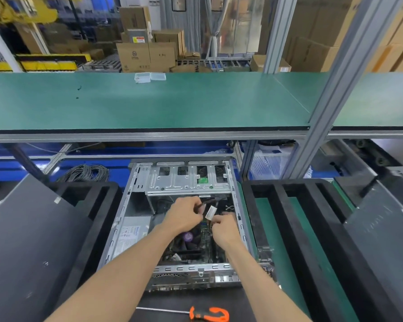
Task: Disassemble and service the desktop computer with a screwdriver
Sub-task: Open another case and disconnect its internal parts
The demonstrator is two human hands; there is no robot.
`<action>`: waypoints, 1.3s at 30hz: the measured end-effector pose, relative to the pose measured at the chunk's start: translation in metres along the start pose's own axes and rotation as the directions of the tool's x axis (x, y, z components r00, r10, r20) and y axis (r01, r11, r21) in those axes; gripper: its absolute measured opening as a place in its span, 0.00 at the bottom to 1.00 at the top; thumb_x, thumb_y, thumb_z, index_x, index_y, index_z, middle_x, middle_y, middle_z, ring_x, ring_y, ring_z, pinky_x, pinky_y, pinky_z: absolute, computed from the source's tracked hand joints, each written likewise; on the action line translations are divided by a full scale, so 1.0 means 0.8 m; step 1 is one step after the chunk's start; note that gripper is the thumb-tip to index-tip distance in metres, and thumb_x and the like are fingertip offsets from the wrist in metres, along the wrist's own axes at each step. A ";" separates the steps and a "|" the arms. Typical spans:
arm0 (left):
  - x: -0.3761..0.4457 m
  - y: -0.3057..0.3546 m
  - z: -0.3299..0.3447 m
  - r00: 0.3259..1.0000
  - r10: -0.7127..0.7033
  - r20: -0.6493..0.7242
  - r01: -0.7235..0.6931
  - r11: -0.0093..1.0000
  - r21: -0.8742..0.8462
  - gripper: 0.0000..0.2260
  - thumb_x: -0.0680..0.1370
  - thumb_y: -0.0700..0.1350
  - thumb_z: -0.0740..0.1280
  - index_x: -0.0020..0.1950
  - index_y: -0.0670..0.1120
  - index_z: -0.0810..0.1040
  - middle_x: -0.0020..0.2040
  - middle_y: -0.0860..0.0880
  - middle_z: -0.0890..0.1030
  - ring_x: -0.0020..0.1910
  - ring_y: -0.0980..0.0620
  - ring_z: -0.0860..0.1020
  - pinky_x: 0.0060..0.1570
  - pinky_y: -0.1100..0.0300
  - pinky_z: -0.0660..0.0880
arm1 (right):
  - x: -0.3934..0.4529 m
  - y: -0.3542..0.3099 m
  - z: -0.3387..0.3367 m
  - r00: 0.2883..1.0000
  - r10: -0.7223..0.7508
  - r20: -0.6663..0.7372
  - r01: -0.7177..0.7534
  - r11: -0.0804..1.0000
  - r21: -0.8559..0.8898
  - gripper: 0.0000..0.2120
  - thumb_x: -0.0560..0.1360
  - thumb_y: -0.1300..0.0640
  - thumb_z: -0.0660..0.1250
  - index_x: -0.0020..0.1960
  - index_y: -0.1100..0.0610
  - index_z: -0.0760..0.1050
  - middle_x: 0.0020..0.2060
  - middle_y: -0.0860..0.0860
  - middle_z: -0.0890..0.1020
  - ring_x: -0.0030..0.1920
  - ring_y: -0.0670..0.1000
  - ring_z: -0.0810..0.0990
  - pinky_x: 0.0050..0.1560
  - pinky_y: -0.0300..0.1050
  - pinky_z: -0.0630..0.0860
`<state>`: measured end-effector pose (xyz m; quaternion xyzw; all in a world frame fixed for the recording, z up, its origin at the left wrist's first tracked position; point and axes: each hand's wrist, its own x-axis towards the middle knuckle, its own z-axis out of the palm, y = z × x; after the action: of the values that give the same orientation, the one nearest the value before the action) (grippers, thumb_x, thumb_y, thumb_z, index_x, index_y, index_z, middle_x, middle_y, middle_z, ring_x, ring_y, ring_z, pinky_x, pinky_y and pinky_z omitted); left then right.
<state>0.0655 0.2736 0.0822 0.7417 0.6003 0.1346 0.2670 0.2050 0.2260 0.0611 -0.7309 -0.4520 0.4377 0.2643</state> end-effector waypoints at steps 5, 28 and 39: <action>0.002 -0.014 -0.014 0.999 0.024 -0.044 -0.025 0.999 -0.033 0.05 0.75 0.44 0.71 0.44 0.54 0.80 0.37 0.57 0.79 0.39 0.54 0.76 0.38 0.64 0.70 | 0.000 0.003 0.001 0.997 -0.080 0.001 0.080 0.989 -0.122 0.18 0.78 0.71 0.60 0.63 0.61 0.79 0.77 0.56 0.60 0.68 0.54 0.70 0.53 0.34 0.64; -0.019 -0.051 -0.025 0.983 -0.152 -0.102 0.177 0.929 0.326 0.22 0.77 0.66 0.65 0.35 0.50 0.79 0.36 0.52 0.75 0.40 0.46 0.78 0.39 0.56 0.73 | -0.009 0.000 0.012 0.941 -0.337 0.035 0.314 0.831 -0.458 0.15 0.74 0.63 0.70 0.59 0.53 0.74 0.57 0.50 0.76 0.52 0.52 0.77 0.47 0.47 0.76; -0.070 -0.073 -0.024 0.960 0.276 -0.037 -0.236 0.876 0.421 0.12 0.82 0.53 0.62 0.56 0.55 0.85 0.54 0.56 0.84 0.59 0.51 0.77 0.62 0.52 0.67 | -0.022 -0.008 0.013 0.857 -0.476 0.195 0.513 0.763 -0.394 0.17 0.77 0.56 0.72 0.65 0.52 0.76 0.46 0.45 0.79 0.40 0.42 0.77 0.48 0.45 0.78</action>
<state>-0.0058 0.2322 0.0726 0.8468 0.5238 0.0745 0.0553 0.1897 0.2134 0.0682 -0.6067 -0.7247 0.2709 0.1824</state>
